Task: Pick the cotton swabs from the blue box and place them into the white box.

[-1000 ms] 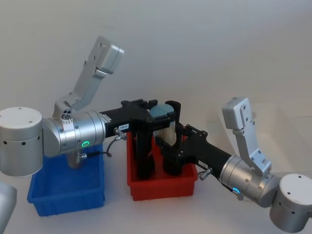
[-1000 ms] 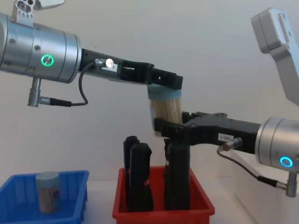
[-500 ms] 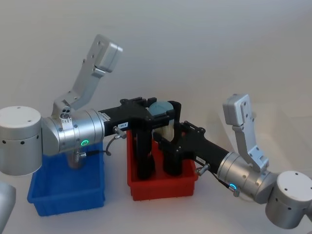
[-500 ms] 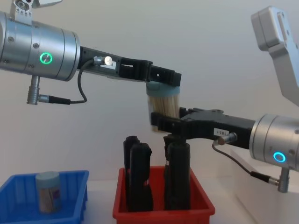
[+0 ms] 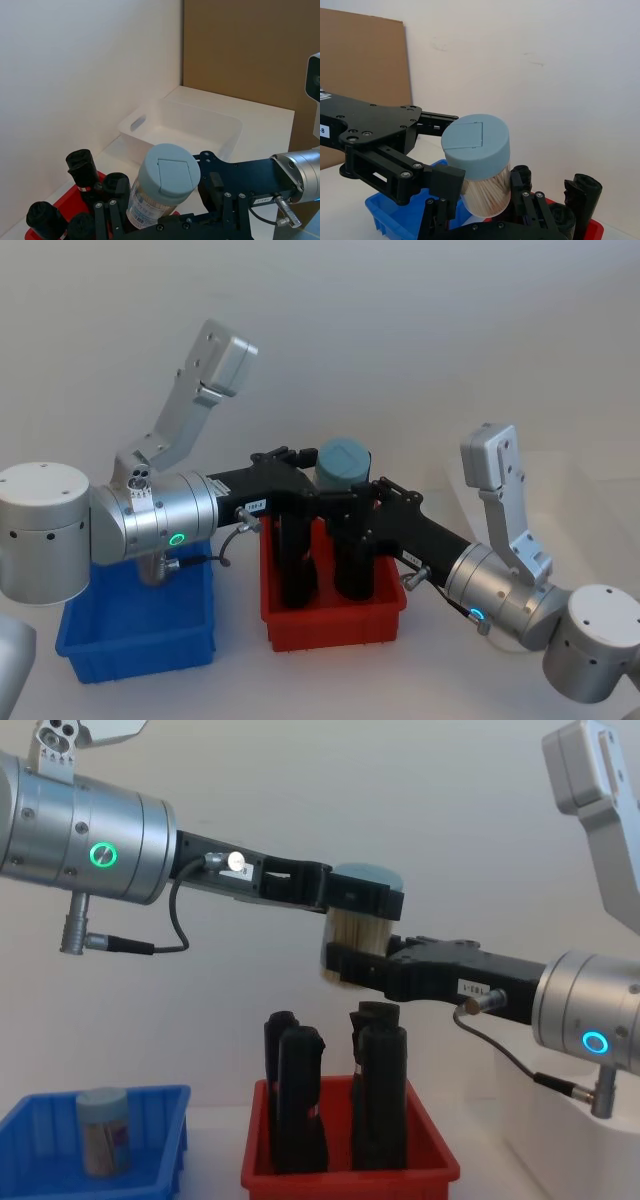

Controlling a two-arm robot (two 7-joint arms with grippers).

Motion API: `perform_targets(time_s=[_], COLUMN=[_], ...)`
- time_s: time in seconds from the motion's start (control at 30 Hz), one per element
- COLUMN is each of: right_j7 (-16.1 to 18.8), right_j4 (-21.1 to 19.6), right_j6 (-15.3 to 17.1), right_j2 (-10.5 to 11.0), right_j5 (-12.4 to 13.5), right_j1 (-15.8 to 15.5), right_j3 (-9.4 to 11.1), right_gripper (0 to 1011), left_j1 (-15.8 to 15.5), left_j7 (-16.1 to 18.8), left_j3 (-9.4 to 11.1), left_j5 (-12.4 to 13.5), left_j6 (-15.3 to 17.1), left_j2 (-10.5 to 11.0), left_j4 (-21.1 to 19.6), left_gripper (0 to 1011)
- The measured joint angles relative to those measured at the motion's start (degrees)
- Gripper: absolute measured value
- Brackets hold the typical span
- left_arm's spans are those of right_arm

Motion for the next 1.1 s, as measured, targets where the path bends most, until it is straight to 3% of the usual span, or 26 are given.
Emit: perform_targets(time_s=[0.53,1.1], right_j7=[-1.16,-8.21], right_j4=[-0.48,-2.87], right_j6=[0.11,0.14], right_j2=[0.44,3.42], right_j5=[0.20,1.81], right_j1=[-0.50,-3.97], right_j3=[-0.06,1.93], right_gripper=[633,633], left_j1=[-0.05,-0.07], left_j7=[0.03,0.10], left_j3=[-0.11,-0.15], left_j5=[0.02,0.01], left_j6=[-0.24,-0.33], left_j2=[0.00,0.00], left_j4=[-0.02,-0.09], left_gripper=[1004,1004])
